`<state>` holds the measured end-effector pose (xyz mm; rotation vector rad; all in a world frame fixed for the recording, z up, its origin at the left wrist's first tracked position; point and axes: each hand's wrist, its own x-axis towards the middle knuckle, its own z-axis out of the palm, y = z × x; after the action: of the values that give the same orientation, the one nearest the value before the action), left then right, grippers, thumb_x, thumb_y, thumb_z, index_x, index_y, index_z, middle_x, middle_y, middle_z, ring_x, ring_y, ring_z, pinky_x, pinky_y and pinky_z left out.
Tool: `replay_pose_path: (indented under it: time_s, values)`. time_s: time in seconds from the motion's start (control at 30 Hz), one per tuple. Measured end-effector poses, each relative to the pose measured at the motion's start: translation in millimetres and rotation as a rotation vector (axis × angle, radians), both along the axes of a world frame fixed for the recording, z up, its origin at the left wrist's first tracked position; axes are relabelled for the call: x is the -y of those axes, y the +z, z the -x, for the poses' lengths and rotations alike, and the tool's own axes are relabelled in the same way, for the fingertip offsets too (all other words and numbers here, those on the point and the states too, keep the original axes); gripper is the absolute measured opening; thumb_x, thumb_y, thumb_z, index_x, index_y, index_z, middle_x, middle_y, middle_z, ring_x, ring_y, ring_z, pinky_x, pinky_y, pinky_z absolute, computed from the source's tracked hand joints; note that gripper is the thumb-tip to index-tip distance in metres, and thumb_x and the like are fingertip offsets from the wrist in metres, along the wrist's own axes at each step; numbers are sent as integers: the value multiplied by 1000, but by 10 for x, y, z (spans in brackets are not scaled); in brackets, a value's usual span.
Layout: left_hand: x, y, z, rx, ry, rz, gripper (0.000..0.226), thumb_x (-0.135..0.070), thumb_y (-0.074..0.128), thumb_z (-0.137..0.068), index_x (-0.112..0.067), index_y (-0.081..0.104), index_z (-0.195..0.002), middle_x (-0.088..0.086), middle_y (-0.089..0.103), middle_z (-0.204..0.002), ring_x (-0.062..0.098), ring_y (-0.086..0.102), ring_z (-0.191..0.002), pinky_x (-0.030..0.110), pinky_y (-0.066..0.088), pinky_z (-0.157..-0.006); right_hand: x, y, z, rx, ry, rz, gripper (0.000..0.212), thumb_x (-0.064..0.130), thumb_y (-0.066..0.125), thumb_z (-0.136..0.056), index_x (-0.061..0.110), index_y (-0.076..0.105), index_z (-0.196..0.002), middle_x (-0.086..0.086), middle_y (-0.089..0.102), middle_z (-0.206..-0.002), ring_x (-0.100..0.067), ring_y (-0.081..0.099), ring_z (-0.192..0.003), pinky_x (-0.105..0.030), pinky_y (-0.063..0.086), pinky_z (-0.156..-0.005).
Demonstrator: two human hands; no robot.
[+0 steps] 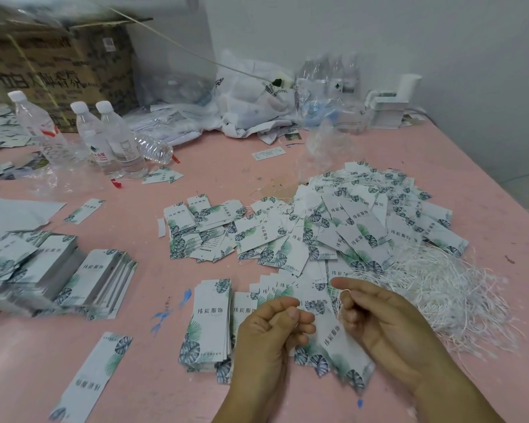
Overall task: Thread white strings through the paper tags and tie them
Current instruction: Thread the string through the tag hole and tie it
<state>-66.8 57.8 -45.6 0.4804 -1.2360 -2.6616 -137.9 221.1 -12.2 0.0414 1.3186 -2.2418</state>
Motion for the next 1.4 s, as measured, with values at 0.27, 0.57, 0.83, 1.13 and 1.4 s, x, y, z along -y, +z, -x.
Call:
replay_pose_path:
  time_s: [0.27,0.57,0.83,1.13,1.4]
  values:
    - [-30,-5,-6,-22,3,78,9,-9,72,-69,-8,76,-76,21,66,-67,18,59,-52,20,46,-45,101,-74,-142,-346,3,-345,15,5,68,-84,15,75,-92,-14,71,-76,-18,63,-64,-22,53,-61]
    - [-33,-34,-26,-34,-27,113,16,-1,82,-68,-4,77,-82,17,64,-68,15,56,-57,18,46,-50,162,-123,-189,-372,28,-344,22,0,65,-86,18,76,-95,-17,73,-80,-19,66,-68,-22,54,-66]
    - [-29,-14,-32,-58,-20,160,21,-5,81,-69,-5,74,-89,16,65,-71,17,61,-61,20,49,-53,181,-87,-246,-531,-34,-514,14,24,71,-78,29,77,-90,-2,73,-74,-11,66,-67,-18,52,-66]
    - [-23,-4,-34,-71,-14,240,19,-4,74,-71,-17,73,-85,12,65,-70,17,60,-62,22,50,-57,205,-73,-274,-627,-33,-575,33,3,69,-86,35,77,-87,5,72,-77,-5,62,-66,-15,49,-63]
    - [-22,12,-44,-64,-4,273,21,-2,74,-68,-8,68,-87,11,63,-66,16,58,-59,22,50,-56,230,-90,-287,-701,-41,-617,38,1,70,-84,38,76,-85,6,71,-85,-12,65,-76,-18,51,-69]
